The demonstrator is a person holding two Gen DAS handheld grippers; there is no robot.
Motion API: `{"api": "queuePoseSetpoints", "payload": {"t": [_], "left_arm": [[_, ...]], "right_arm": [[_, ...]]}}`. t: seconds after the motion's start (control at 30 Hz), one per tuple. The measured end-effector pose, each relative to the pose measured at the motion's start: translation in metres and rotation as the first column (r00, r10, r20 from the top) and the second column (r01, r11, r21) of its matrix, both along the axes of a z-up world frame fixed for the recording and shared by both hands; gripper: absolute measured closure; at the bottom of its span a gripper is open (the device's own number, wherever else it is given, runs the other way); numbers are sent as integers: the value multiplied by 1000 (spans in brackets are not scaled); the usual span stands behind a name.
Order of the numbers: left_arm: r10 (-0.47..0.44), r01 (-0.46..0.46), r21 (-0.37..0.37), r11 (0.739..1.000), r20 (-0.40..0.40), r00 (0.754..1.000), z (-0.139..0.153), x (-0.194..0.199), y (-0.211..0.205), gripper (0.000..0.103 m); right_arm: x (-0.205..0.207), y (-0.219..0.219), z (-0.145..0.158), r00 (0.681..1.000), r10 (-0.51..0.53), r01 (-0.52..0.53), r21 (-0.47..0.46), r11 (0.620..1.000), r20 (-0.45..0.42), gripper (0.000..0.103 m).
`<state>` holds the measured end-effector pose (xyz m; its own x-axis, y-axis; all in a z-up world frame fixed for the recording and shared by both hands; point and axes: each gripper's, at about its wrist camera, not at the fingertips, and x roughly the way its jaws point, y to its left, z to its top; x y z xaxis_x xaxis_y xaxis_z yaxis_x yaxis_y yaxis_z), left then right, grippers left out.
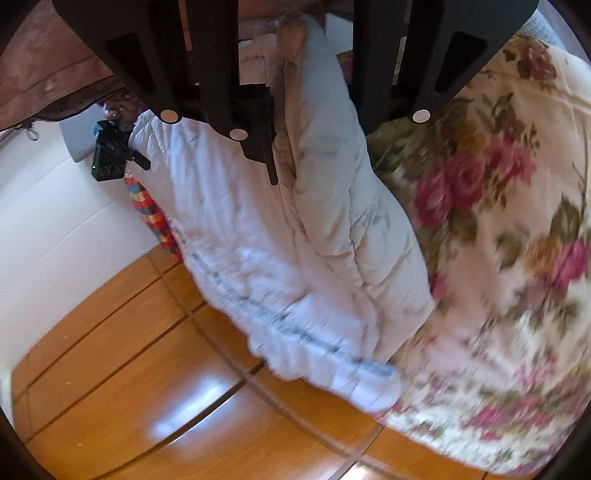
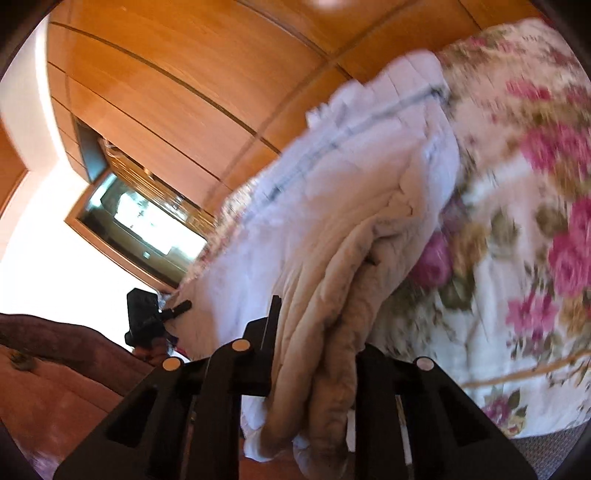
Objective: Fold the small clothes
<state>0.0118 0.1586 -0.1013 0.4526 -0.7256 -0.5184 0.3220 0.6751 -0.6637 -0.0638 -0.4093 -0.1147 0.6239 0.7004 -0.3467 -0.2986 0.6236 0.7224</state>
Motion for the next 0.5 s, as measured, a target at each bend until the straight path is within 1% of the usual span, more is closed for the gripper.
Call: {"api": "queuePoseSetpoints", "payload": {"t": [0.13,0.3,0.4,0.5], "left_arm": [[19,-15,-93,996,43,999,26,-3,7,88],[42,-27,-141,990,102,994,52,-16,12,90],[23,0,-171,985,135,991,71,-31,11,90],[-3,37,-200,979,171,985,92,-50,12,90]], "right_arm": [[-2,-10,16,998,-27,24,69,997,51,87],[-13,-27,26,994,-65,49,185,982,83,87],[-33,-38,38,990,-82,53,235,971,112,88],[-49,-44,52,989,-77,38,278,960,130,87]]}}
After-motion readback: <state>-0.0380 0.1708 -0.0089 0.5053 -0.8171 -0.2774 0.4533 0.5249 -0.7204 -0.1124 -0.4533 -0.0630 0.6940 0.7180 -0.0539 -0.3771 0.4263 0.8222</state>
